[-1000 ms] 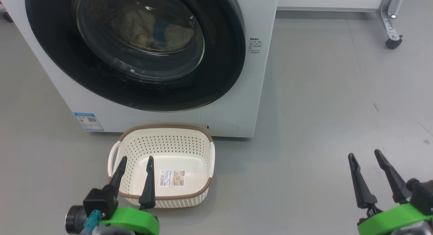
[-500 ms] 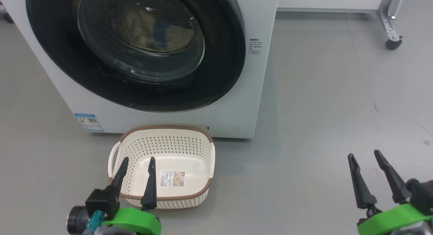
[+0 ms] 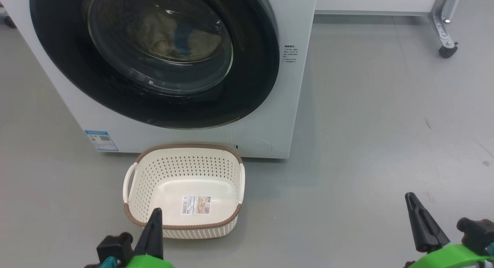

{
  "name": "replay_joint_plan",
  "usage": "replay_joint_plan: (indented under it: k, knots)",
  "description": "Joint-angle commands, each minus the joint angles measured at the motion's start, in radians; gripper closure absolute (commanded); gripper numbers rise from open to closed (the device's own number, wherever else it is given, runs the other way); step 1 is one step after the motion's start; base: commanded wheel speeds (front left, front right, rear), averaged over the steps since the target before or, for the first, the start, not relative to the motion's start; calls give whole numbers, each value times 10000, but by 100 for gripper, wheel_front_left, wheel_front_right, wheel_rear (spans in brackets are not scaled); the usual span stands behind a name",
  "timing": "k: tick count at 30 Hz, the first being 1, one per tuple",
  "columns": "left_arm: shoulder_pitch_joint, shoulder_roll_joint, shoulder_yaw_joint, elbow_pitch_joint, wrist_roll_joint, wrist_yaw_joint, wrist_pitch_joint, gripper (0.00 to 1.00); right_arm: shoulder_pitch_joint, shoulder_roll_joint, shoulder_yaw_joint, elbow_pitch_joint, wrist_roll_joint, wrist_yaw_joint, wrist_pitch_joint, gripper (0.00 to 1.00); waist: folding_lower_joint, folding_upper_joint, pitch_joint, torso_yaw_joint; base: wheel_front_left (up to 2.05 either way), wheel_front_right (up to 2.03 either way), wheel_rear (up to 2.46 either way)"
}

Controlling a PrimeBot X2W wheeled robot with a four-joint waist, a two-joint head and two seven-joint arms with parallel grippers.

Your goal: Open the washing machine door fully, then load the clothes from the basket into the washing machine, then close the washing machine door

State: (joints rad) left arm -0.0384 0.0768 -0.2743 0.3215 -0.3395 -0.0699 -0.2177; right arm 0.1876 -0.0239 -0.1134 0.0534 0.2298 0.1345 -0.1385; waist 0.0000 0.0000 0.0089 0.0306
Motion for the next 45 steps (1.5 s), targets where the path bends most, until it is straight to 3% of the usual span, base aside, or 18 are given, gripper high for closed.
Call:
replay_joint_plan:
  k: [1, 45]
  knots:
    - [-464, -2, 204, -344, -250, -41, 80, 100, -381, -101, -3, -265, 316, -3, 52, 100, 0, 0, 0, -4, 0, 0, 0]
    - [-549, -99, 1571, -499, -4865, -251, 1280, 100, -1328, -273, 150, 541, 5445, -16, 845, 100, 0, 0, -21, -116, 0, 0, 0]
